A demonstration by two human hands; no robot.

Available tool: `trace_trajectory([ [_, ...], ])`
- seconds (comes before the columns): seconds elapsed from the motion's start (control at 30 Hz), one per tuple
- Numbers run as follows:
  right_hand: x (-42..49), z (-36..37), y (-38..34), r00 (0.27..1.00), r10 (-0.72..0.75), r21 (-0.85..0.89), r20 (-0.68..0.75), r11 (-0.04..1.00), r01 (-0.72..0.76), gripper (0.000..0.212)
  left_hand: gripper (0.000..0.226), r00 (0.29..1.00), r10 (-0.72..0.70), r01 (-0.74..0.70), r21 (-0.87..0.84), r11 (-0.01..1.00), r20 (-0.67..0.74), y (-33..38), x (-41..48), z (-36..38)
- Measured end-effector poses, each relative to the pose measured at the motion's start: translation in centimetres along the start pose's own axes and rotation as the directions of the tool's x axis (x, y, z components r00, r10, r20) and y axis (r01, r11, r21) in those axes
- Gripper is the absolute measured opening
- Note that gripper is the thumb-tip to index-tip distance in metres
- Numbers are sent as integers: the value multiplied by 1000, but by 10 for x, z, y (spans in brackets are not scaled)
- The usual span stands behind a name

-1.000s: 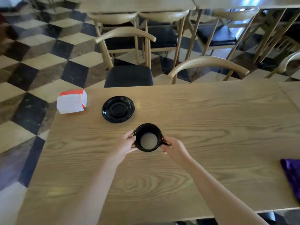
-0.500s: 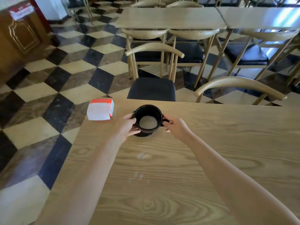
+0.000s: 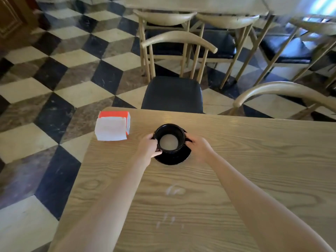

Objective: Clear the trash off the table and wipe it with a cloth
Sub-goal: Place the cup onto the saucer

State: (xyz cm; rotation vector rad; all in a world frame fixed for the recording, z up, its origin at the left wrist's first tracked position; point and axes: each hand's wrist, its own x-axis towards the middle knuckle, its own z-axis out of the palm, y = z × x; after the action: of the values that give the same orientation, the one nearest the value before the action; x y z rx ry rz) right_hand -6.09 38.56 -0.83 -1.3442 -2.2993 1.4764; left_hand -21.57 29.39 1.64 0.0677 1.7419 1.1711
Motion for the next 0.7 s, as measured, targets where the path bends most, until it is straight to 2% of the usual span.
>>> trace_trajectory([
  [0.2, 1, 5, 10, 999, -30, 8, -30, 999, 31, 45, 36, 1000, 11, -11, -6, 1000, 13, -10, 9, -2],
  [0.4, 5, 6, 16, 1000, -17, -30, -14, 999, 16, 43, 37, 996, 66, -70, 81, 994, 56, -13, 7, -8],
  [0.5, 9, 8, 30, 997, 82, 104, 6, 991, -82, 55, 40, 989, 143, -149, 173, 974, 47, -11, 5, -14],
  [0.6, -4, 5, 13, 983, 182, 198, 5, 964, -179, 57, 45, 970, 241, -226, 283, 932, -18, -13, 9, -23],
  [0.7, -9, 6, 14, 970, 238, 339, 47, 910, -239, 57, 56, 982, 188, -189, 295, 936, 34, -15, 13, -27],
])
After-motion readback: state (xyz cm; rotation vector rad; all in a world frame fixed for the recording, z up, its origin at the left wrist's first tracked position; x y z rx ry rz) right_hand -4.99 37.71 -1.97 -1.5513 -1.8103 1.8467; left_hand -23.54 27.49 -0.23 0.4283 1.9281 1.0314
